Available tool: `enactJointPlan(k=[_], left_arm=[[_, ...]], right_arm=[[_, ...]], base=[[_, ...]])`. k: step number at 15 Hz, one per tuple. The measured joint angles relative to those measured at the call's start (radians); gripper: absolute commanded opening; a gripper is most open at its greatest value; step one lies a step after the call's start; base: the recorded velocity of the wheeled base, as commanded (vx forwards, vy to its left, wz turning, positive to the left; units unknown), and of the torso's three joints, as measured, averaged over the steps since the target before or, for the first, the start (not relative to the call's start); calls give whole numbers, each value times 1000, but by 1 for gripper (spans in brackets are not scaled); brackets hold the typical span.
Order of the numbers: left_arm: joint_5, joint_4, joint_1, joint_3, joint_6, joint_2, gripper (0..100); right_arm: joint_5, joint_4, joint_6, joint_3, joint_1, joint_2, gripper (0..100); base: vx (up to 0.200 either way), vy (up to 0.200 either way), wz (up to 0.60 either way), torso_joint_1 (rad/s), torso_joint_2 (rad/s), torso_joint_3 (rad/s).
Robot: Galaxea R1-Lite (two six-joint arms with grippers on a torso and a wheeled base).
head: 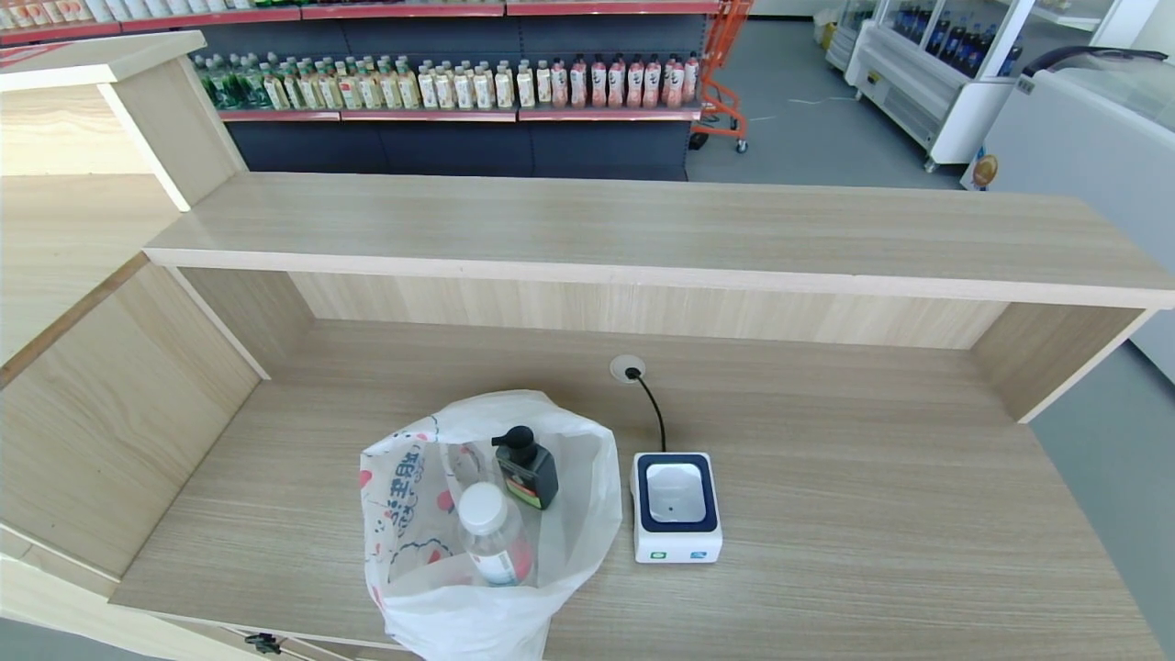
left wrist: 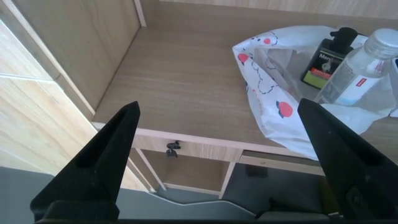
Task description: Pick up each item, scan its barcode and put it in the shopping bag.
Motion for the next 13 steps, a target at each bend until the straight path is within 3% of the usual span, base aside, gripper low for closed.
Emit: enactJointPlan(k=[4,13], left_arm=[[0,0,0,0,0,0,100],[-1,0,0,0,0,0,100]], right_arm=[[-134,-26,-33,7,103,-46,100],[-141,-58,-20,20,126,-98,100]], base=[[0,0,0,0,0,0],[0,0,0,0,0,0]])
